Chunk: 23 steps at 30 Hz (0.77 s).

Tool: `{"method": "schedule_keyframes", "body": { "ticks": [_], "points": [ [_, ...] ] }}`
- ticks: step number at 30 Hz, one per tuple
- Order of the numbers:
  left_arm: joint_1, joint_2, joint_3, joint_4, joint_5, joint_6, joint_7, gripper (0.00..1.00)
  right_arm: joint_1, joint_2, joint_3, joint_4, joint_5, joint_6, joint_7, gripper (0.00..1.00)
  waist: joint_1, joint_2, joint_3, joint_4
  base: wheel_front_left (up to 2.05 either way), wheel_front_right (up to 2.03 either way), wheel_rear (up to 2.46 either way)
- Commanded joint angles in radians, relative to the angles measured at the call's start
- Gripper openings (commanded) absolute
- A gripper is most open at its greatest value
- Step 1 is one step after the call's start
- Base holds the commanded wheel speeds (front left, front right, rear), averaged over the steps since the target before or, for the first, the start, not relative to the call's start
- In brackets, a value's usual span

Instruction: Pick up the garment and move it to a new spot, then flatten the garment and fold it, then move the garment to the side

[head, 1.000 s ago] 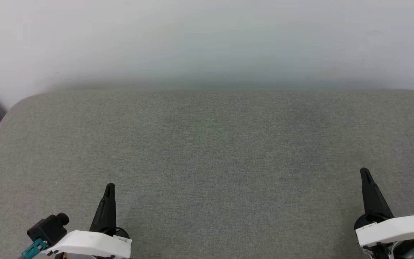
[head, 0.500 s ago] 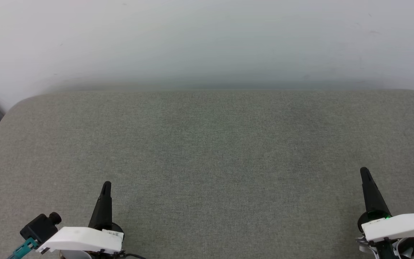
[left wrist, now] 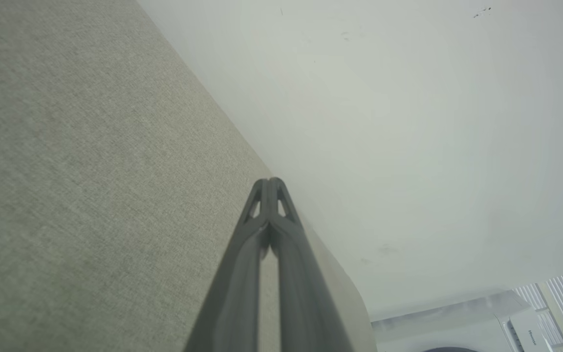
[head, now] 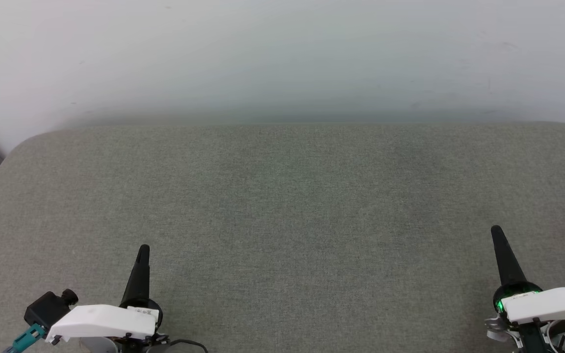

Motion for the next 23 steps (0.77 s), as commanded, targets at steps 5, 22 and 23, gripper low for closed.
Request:
{"method": "schedule_keyframes", "body": {
  "ticks": [5,22,23],
  "points": [
    [-0.029,0.004,0.01,0.0,-0.068,-0.003,0.018,0.0,-0.027,0.004,-0.007,0.002,0.069,0.0,0.016,0.0,-0.0001,-0.0001,-0.001,-0.002,0.0,0.0,0.0],
    [-0.051,0.002,0.032,0.023,-0.271,-0.004,0.074,0.0,-0.044,0.01,-0.021,0.031,0.269,0.0,0.06,0.0,-0.0001,-0.0001,-0.006,-0.011,0.0,0.0,0.0],
    [-0.052,0.002,0.033,0.024,-0.279,-0.004,0.076,0.0,-0.046,0.011,-0.021,0.033,0.277,0.0,0.062,0.0,-0.0001,-0.0001,-0.006,-0.012,0.0,0.0,0.0]
  ]
}}
